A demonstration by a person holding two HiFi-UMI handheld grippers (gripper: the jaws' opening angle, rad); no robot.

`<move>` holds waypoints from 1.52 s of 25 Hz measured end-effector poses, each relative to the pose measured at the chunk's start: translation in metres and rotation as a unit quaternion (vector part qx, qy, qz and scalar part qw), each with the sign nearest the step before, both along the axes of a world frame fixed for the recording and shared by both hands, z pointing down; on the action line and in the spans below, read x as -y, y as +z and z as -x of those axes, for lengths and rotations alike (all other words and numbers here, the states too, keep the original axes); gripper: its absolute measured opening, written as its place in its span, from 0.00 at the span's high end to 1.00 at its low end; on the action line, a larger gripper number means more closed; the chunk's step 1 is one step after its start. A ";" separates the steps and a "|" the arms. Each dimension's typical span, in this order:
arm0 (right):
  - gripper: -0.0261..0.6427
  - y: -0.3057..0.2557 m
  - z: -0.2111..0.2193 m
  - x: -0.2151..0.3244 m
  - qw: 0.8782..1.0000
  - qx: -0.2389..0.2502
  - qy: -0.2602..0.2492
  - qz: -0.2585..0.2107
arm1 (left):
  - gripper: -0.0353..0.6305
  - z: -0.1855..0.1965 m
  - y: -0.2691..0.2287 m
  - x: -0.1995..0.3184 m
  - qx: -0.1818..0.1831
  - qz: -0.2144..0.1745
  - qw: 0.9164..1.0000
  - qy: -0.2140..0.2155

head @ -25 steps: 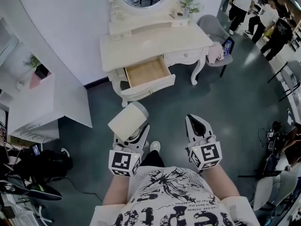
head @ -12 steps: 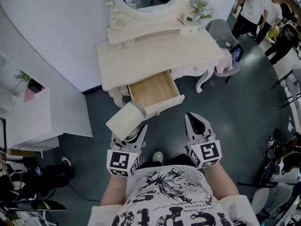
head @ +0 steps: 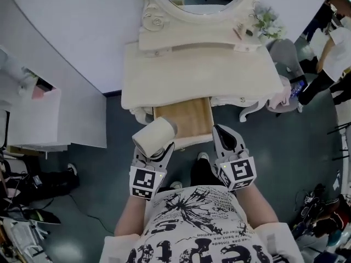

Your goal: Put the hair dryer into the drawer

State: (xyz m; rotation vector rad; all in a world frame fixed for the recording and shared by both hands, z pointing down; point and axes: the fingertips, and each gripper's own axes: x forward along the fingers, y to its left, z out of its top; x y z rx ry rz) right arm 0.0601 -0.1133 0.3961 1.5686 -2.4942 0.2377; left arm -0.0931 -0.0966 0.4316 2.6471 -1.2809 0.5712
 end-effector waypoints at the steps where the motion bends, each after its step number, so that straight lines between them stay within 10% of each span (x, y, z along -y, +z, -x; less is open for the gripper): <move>1: 0.94 0.002 -0.004 0.014 1.000 0.000 -0.013 0.002 | 0.56 -0.007 0.007 0.011 0.007 0.006 1.000 -0.004; 8: 0.94 0.026 -0.027 0.076 0.994 0.000 -0.106 0.035 | 0.56 -0.051 0.057 0.057 0.086 0.039 0.995 -0.020; 15: 0.94 0.063 -0.055 0.104 0.989 -0.002 -0.128 0.078 | 0.56 -0.088 0.129 0.080 0.211 0.084 0.972 0.061; 25: 0.94 0.126 -0.100 0.149 0.984 0.004 -0.101 0.147 | 0.56 -0.136 0.238 0.123 0.359 0.157 0.883 0.257; 38: 0.94 0.126 -0.076 0.139 0.984 0.011 -0.077 0.162 | 0.56 -0.128 0.294 0.091 0.372 0.267 0.803 0.382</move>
